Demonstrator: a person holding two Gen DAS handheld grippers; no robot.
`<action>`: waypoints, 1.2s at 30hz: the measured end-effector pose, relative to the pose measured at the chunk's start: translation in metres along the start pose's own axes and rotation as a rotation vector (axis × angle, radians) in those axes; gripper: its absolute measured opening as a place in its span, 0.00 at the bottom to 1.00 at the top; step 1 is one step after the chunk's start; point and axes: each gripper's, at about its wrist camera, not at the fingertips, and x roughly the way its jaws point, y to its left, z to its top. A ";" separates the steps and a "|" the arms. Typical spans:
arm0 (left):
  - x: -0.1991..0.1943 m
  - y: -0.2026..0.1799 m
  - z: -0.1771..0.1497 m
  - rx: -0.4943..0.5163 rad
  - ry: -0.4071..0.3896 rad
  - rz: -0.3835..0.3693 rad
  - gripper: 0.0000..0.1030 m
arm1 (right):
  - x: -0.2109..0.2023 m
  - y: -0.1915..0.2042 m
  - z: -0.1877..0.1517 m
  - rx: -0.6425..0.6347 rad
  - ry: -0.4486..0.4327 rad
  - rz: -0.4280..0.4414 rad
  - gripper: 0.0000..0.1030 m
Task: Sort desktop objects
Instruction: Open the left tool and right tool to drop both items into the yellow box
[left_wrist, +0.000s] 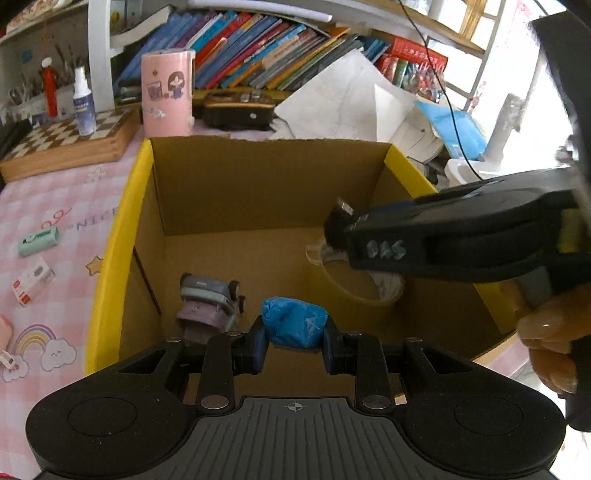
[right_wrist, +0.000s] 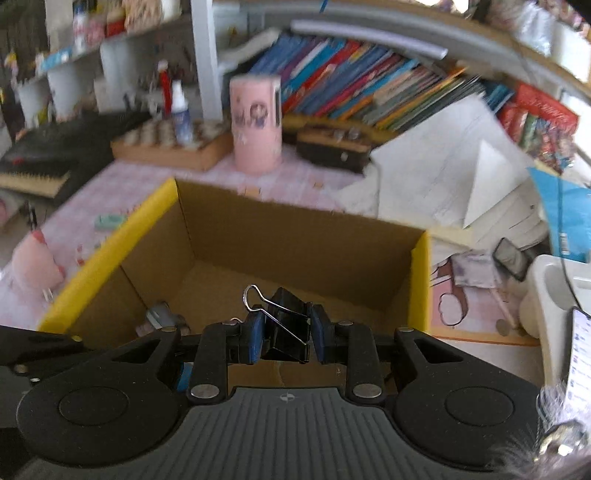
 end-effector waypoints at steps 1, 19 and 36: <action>0.001 0.000 0.001 0.002 0.002 0.003 0.27 | 0.007 0.000 0.001 -0.014 0.035 -0.004 0.24; 0.005 -0.002 -0.001 -0.021 0.001 0.050 0.30 | 0.025 -0.001 -0.006 -0.072 0.104 0.028 0.24; -0.037 -0.010 -0.007 0.037 -0.126 0.103 0.65 | 0.003 -0.006 -0.003 -0.011 -0.034 0.032 0.38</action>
